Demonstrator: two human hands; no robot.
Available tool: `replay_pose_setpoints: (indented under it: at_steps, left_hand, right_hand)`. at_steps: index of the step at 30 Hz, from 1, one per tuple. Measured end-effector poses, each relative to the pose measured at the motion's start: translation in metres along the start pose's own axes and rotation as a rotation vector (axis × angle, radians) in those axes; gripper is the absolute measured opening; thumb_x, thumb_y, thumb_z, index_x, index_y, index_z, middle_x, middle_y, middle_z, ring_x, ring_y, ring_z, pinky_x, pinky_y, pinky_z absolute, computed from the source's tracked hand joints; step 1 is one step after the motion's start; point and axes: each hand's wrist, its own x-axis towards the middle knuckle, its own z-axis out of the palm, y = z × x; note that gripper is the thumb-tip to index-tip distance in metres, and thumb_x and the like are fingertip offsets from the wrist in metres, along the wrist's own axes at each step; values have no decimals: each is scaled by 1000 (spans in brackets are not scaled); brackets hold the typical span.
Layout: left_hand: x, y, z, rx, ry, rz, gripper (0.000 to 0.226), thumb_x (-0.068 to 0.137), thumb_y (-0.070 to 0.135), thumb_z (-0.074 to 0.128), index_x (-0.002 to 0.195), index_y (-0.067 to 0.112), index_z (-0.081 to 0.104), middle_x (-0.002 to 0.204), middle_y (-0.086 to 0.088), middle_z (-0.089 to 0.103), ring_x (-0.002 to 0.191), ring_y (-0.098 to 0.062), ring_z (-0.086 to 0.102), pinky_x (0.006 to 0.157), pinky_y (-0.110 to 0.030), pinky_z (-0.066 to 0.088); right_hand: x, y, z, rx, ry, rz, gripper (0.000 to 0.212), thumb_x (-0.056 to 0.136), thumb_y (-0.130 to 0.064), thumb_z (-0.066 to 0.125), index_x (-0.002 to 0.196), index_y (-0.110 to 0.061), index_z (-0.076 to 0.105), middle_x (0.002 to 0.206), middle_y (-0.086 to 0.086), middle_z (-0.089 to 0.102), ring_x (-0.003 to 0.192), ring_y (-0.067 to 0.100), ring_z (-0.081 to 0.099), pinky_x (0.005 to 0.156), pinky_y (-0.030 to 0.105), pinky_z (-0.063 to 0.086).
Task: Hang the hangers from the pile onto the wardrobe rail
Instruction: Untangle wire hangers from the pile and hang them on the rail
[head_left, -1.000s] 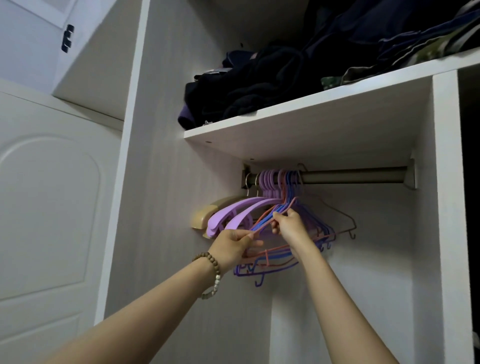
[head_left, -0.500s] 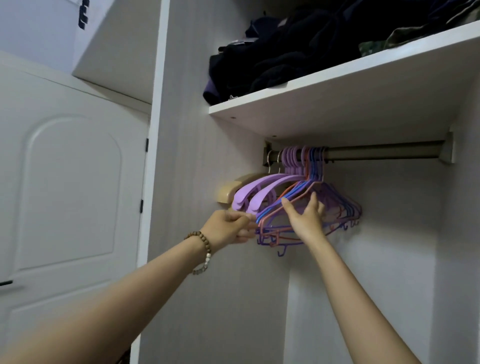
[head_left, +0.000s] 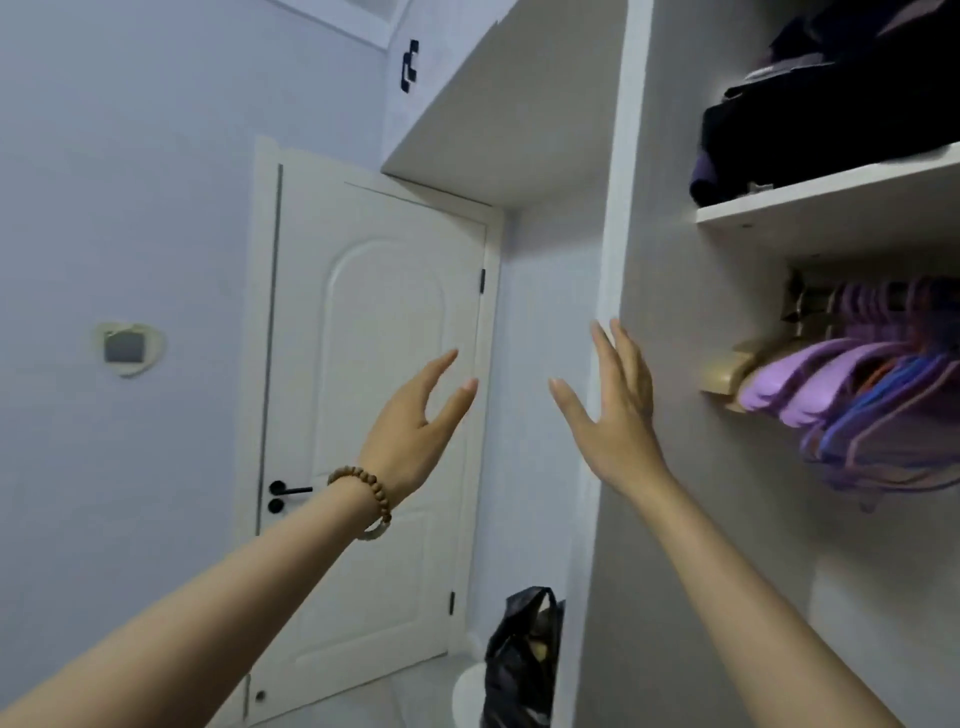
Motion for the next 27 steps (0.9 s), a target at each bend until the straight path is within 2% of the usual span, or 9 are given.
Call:
replay_pose_setpoints:
  at_steps: [3,7,10,14,20,27]
  left_hand:
    - [-32,-51,-75,203,49,-45,62,91,51,40,146,27,25,151,11,29,139,-6,24,109,-20,18]
    - [-98,-130,-191,476,123,-184,65,91,55,35,147,25,21,154,6,26,141,-12,23,117,-35,20]
    - [-162,-186,-265,644,149,-335,69,90,60,31,147,24,20,155,5,23,143,-15,21,118,-42,18]
    - [-258,-250,-341,761,166,-598,67,92,56,32,148,22,18,156,4,20,145,-17,15,119,-42,11]
    - [-413,-329,-409,900,184,-983,66,92,52,36,148,21,20,156,1,21,144,-19,20,117,-41,14]
    - [-584,-400,-423,886,181,-1436,69,92,57,32,148,21,17,157,1,18,144,-20,18,117,-38,16]
  right_hand:
    - [-14,-56,70,37,-123,-39,69,94,-45,44,150,-28,8,159,-9,-5,143,4,-11,120,37,-2]
    - [-55,-142,183,96,-294,-112,69,93,-46,44,150,-25,11,159,-6,-4,144,7,-10,120,39,-2]
    - [-98,-198,262,158,-451,-149,70,92,-50,43,150,-25,10,159,-6,-4,145,9,-10,120,38,-4]
    - [-169,-263,357,237,-651,-211,71,92,-52,42,150,-27,9,159,-7,-6,146,10,-10,119,35,-7]
    - [-297,-335,477,336,-944,-309,72,92,-54,40,150,-29,4,158,-9,-11,146,11,-12,117,32,-11]
    - [-464,-367,585,393,-1265,-371,75,92,-54,42,150,-26,5,159,-5,-7,147,15,-8,118,35,-7]
